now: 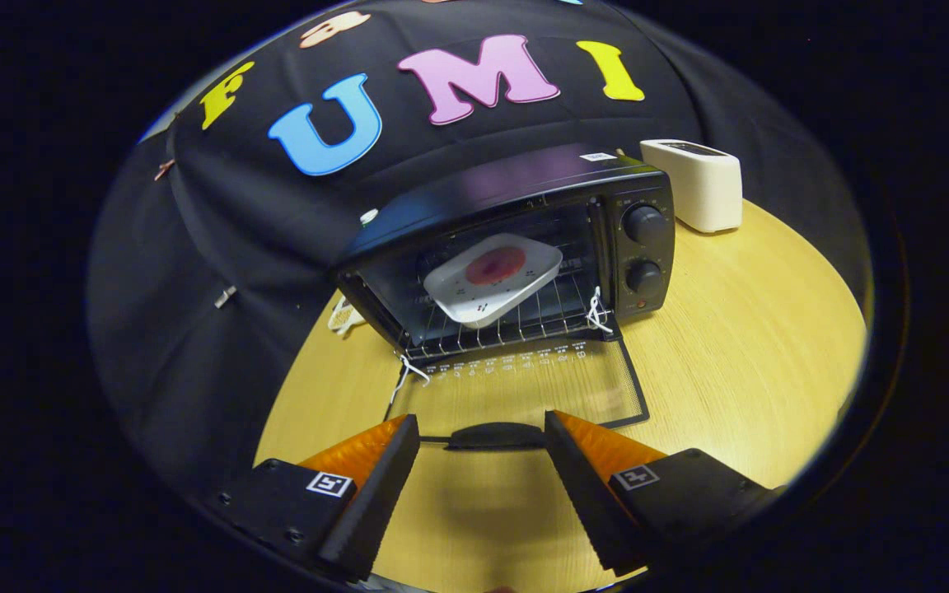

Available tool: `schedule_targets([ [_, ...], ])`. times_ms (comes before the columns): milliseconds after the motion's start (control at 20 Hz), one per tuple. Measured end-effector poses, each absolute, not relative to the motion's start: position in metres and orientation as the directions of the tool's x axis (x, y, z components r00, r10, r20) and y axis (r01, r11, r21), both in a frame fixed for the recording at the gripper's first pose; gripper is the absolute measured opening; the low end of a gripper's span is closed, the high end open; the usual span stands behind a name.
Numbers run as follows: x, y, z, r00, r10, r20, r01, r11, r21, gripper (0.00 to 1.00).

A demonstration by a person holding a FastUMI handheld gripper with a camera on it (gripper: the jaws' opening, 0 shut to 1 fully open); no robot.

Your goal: Open the toaster oven, put the food inside, and close the toaster oven door.

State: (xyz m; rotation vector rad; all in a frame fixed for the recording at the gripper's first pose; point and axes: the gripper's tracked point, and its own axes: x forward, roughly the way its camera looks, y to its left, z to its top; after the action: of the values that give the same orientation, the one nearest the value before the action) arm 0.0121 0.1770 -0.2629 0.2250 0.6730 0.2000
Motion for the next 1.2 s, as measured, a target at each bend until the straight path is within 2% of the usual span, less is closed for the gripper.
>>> schedule_targets([
  [400, -0.005, 0.156, -0.323, 0.713, 0.069, -0.697, -0.074, 0.997, 0.022, 0.99],
  [800, 0.005, 0.166, -0.359, 0.668, 0.021, -0.744, -0.029, 1.000, 0.002, 0.99],
  [1200, 0.020, 0.179, -0.356, 0.656, 0.006, -0.755, 0.001, 1.000, 0.009, 0.99],
])
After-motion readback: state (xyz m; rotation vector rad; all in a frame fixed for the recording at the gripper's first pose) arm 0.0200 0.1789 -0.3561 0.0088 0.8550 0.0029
